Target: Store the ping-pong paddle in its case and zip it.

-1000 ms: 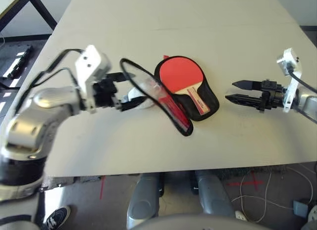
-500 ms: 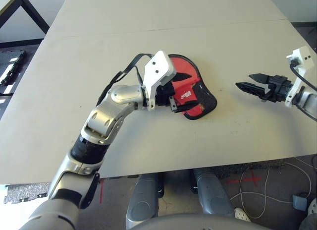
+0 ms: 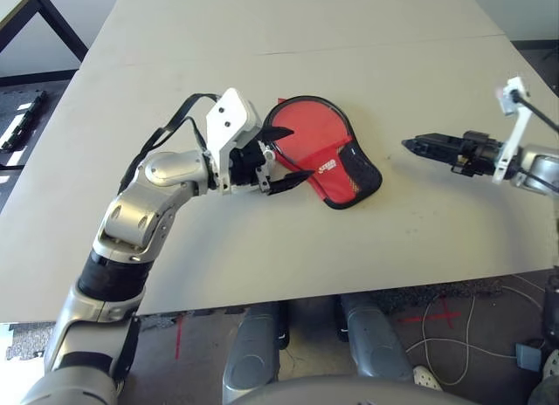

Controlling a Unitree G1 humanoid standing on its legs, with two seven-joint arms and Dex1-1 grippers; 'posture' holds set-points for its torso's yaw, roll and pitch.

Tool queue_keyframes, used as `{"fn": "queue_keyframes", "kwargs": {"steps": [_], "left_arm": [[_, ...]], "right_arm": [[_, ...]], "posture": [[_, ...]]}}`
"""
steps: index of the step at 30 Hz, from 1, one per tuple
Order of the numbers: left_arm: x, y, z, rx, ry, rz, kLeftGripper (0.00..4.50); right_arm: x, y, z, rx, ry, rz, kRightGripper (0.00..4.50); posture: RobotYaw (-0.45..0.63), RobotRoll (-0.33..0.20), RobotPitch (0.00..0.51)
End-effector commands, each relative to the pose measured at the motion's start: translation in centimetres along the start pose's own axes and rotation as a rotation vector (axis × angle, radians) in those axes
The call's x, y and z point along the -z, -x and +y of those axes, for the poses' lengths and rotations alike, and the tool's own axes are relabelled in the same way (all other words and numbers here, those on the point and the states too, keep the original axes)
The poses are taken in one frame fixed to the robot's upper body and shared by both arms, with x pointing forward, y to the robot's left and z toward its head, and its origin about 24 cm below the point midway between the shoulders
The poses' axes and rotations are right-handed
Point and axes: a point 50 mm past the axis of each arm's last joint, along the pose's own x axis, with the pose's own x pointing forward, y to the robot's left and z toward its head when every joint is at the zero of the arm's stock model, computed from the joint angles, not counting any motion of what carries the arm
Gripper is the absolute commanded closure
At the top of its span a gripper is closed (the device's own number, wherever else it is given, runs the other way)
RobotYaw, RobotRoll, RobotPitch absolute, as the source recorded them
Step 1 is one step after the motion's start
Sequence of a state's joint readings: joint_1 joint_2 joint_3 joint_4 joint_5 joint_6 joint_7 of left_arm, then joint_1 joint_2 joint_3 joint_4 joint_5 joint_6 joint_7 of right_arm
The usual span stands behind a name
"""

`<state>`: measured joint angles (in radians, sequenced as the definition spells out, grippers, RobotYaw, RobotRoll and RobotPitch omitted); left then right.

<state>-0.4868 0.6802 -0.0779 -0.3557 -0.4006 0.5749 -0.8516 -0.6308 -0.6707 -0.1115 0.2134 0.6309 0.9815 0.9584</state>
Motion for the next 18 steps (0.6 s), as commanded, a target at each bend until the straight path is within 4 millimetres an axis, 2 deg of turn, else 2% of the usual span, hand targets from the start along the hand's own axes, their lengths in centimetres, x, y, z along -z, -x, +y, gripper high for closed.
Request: {"fn": "queue_keyframes", "kwargs": {"steps": [1,9,18], "left_arm": [[-0.2,0.6,-0.2,0.01,0.0,0.01,0.0],[-0.4,0.8,-0.2,0.012,-0.002,0.024,0.0],[-0.4,1.0,0.3,-0.001,-0.009,0.038,0.0]], "right_arm": [[1.0,-1.1,0.3,-0.021,-0.01,0.045,0.01],[2.4,-3.1,0.3,0.011,-0.036,0.06,0.01],[3.2,-3.9,0.8,-0.019,-0.116,0.074,0.01]], "posture": [[0.01,0.0,0.238],[0.02,0.0,0.242],[0.02,0.0,0.238]]}}
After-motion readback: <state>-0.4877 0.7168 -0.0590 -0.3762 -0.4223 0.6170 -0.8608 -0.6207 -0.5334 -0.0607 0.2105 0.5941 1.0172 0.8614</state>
